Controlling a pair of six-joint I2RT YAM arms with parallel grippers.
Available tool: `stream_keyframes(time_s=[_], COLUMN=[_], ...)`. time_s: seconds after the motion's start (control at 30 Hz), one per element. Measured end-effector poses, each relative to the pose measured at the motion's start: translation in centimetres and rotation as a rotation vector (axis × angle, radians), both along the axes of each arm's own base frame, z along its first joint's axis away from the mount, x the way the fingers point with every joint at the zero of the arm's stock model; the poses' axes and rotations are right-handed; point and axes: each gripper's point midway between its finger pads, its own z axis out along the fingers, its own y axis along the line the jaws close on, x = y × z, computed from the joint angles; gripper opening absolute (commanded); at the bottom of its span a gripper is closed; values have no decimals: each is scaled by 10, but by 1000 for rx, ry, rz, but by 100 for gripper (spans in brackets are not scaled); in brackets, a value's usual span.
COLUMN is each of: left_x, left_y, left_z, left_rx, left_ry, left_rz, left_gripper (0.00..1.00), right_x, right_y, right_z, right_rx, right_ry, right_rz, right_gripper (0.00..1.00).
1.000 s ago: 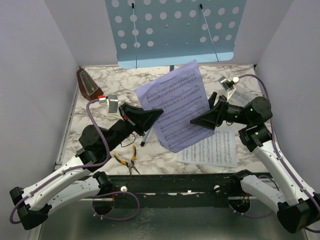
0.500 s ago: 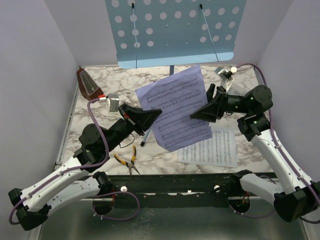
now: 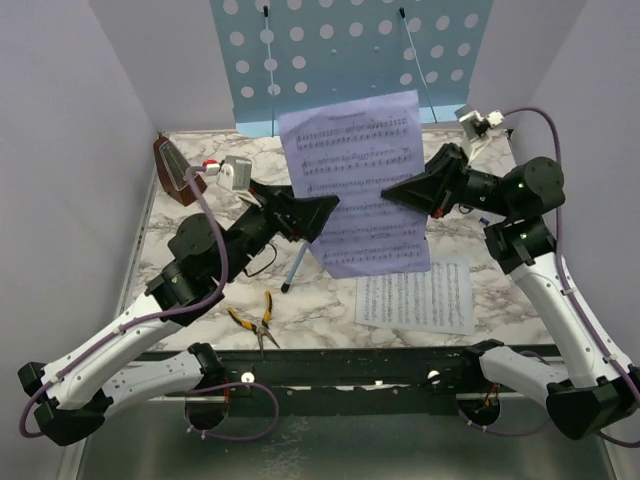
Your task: Set up the instrument practice props
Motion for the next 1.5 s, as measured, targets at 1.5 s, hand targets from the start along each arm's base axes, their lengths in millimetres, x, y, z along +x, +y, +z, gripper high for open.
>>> stream_keyframes(time_s=[1.5], left_x=[92], left_y=[65], left_z=[145], left_rx=[41], left_ry=[-31], left_rz=[353], left_gripper=[69], right_x=[148], right_y=[7], right_z=[185], right_rx=[92], right_ry=[-535], right_rz=[-437], right_gripper=[1])
